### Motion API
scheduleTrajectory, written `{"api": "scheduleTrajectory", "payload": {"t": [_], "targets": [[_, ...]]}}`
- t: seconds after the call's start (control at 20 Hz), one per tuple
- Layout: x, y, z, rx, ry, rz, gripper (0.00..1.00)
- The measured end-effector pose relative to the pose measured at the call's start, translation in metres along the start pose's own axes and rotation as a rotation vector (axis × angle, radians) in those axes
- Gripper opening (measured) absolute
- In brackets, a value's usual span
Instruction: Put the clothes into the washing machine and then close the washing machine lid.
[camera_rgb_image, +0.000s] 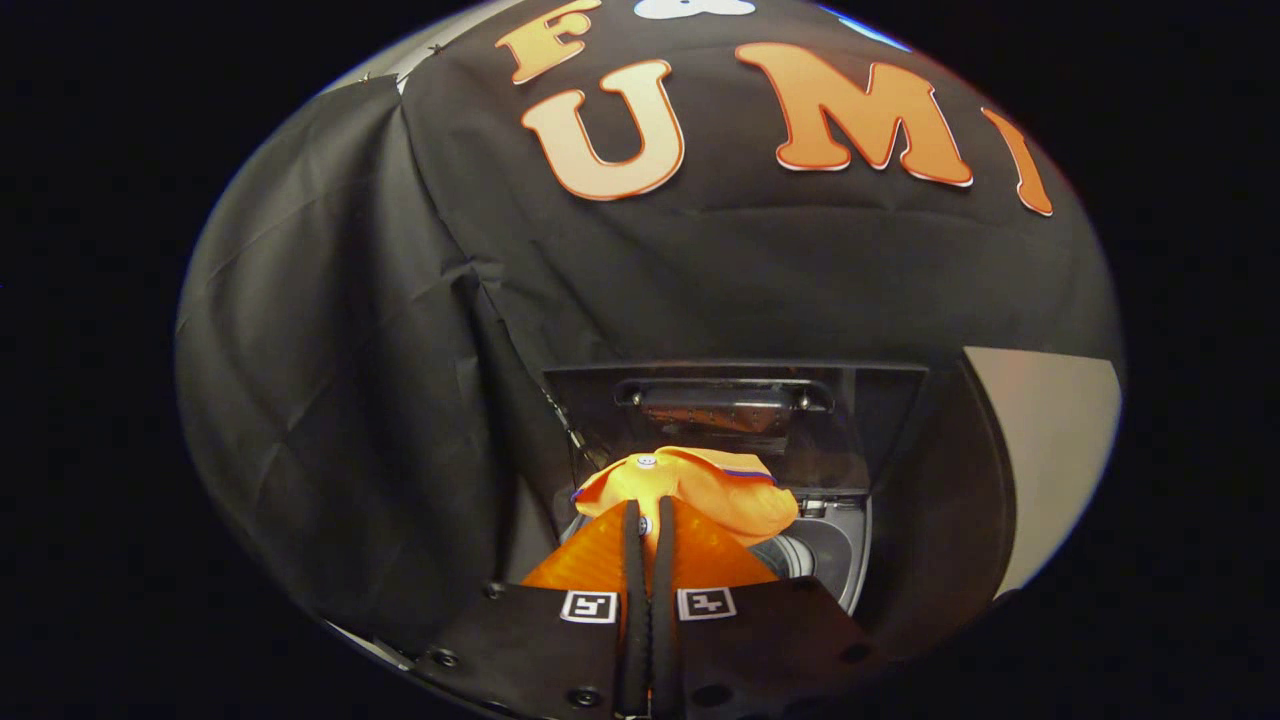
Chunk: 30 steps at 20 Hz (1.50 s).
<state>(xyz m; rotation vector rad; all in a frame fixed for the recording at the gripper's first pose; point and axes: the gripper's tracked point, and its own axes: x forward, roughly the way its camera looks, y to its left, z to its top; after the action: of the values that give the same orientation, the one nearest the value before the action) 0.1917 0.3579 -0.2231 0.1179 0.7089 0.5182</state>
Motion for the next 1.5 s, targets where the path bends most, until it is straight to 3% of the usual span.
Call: {"api": "scheduleTrajectory", "payload": {"t": [0.55,1.1,1.5], "targets": [[0.099,-0.036,-0.067,0.011,0.139,-0.002,0.09],[0.155,-0.057,-0.14,0.138,0.217,-0.077,0.08],[0.189,-0.083,-0.19,0.153,0.313,-0.172,0.09]]}}
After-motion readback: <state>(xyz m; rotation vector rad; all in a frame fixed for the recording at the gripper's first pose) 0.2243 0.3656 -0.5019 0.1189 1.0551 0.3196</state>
